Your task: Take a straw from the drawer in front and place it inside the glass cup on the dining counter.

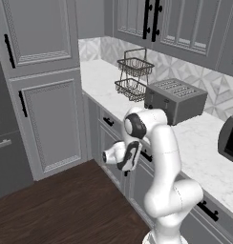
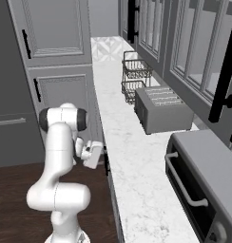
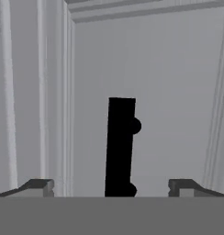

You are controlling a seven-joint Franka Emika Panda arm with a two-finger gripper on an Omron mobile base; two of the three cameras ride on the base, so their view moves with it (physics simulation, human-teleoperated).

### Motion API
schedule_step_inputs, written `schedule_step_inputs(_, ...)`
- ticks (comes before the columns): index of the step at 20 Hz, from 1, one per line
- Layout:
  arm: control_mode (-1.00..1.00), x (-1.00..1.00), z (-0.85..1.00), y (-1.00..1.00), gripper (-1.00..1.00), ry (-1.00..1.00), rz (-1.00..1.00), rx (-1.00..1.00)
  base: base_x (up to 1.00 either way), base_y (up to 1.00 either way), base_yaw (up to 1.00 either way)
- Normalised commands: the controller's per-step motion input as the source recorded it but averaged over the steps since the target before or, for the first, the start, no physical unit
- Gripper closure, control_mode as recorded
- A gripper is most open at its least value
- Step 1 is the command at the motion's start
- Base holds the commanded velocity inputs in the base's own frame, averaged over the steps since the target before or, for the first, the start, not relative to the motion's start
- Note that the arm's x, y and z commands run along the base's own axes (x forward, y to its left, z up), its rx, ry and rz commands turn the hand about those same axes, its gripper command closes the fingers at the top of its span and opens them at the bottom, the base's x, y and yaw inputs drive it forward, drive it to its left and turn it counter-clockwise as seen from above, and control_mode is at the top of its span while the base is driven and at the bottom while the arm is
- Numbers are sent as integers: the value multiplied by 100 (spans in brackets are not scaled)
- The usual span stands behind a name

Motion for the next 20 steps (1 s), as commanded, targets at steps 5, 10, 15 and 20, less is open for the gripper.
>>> schedule_step_inputs(5, -100, 37, -26, -7, -100, 10, 7, 0, 0, 0, 0)
schedule_step_inputs(10, -100, 6, -5, -3, -100, 2, 1, 0, 0, 0, 0)
schedule_step_inputs(15, -100, -11, 0, -12, -100, 0, 0, 0, 0, 0, 0)
schedule_step_inputs(20, -100, -5, 0, -28, -100, -1, 0, 0, 0, 0, 0)
